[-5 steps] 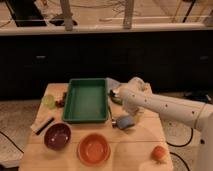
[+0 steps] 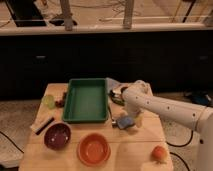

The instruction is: Place sponge in tray

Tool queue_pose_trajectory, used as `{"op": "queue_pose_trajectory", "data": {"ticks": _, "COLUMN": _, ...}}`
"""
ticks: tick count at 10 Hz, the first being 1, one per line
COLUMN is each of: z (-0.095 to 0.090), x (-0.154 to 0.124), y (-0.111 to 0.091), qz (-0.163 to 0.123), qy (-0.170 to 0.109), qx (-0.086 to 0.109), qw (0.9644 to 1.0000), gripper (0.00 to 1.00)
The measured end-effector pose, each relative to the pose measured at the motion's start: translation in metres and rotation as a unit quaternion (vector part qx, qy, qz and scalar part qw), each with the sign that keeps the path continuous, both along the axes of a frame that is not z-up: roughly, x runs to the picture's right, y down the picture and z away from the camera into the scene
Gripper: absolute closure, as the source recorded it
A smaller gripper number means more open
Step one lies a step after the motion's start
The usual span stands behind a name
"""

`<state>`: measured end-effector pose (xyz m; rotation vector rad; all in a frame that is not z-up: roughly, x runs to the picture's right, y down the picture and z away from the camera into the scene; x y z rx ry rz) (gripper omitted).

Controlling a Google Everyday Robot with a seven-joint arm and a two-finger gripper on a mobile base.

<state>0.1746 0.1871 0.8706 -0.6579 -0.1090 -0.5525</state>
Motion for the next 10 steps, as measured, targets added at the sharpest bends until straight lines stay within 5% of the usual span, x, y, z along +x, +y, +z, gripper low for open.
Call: {"op": "queue_pose_trajectory", "data": {"ticks": 10, "z": 0.017, "x": 0.009, "y": 0.01, "qz": 0.005, "qy": 0.002, "qx": -0.007, "qw": 1.0, "gripper": 0.23}}
